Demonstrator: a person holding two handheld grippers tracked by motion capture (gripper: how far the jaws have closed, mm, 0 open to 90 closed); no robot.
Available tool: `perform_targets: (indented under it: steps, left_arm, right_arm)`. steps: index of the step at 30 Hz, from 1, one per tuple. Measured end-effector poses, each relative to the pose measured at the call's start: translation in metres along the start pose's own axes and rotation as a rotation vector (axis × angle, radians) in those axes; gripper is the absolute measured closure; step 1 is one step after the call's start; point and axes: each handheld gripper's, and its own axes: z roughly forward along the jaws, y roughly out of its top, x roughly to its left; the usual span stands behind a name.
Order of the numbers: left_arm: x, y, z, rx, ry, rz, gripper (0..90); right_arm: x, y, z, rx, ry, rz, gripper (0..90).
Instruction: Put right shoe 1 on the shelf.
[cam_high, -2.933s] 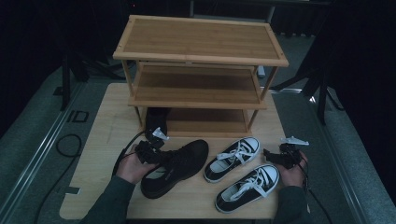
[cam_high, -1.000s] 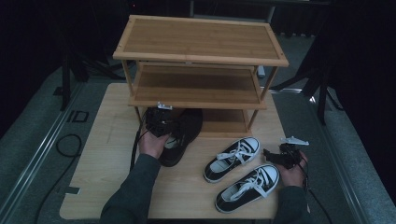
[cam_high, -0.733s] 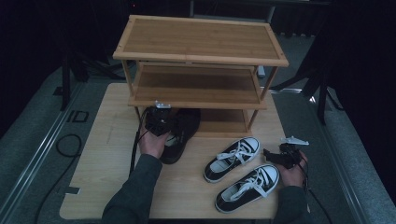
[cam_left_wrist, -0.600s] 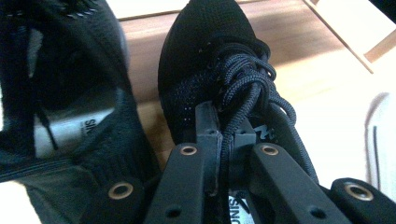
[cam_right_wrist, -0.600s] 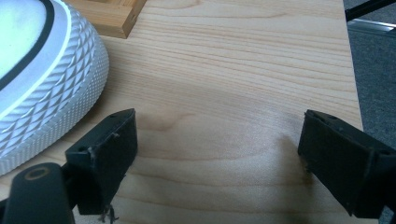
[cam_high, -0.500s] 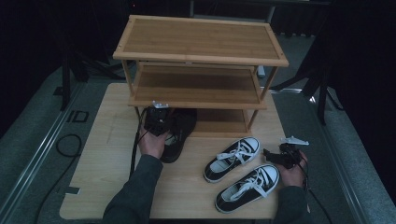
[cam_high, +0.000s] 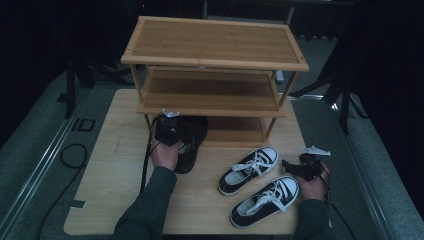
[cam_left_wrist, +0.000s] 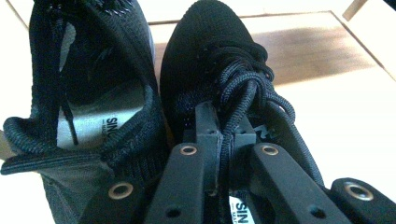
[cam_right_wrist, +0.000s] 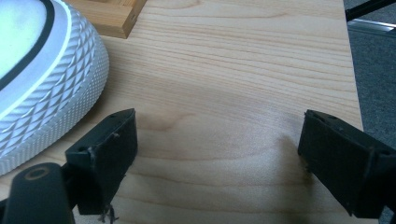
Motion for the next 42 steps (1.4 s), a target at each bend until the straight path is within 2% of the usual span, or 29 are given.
perform_targets:
  steps: [10,14,21,23,28,31,33,37,39,42]
  left_arm:
    - [0.000,0.001,0.005,-0.041,0.037,-0.057,86.5]
    - [-0.003,0.001,0.010,-0.039,0.046,-0.058,85.9]
    - [-0.001,0.002,0.013,-0.047,0.056,-0.072,84.4]
    - [-0.002,0.002,0.013,-0.050,0.062,-0.075,82.3]
    - [-0.004,0.002,0.014,-0.039,0.068,-0.038,70.0]
    - [-0.002,0.003,0.012,-0.024,0.053,-0.026,64.8]
    - [0.000,0.003,0.009,-0.023,0.029,-0.030,60.8]
    - [0.002,0.004,0.002,-0.021,-0.011,-0.031,58.7]
    - [0.002,0.004,-0.002,-0.021,-0.018,-0.017,57.4]
    - [0.003,0.004,-0.010,-0.025,-0.052,0.004,56.2]
  right_arm:
    - [0.000,0.000,0.000,0.000,0.000,0.000,11.8]
    - [0.000,0.000,0.000,0.000,0.000,0.000,11.8]
    - [0.000,0.000,0.000,0.000,0.001,0.000,11.8]
    - [0.000,0.000,0.000,0.000,0.000,0.000,11.8]
    - [0.000,0.000,0.000,0.000,0.001,0.000,11.8]
    - [0.000,0.000,0.000,0.000,0.001,-0.001,11.8]
    - [0.000,0.000,0.000,0.000,0.001,-0.001,11.8]
    - [0.000,0.000,0.000,0.000,0.001,0.000,11.8]
    - [0.000,0.000,0.000,0.000,0.001,-0.001,11.8]
    - [0.000,0.000,0.000,0.000,0.001,-0.001,11.8]
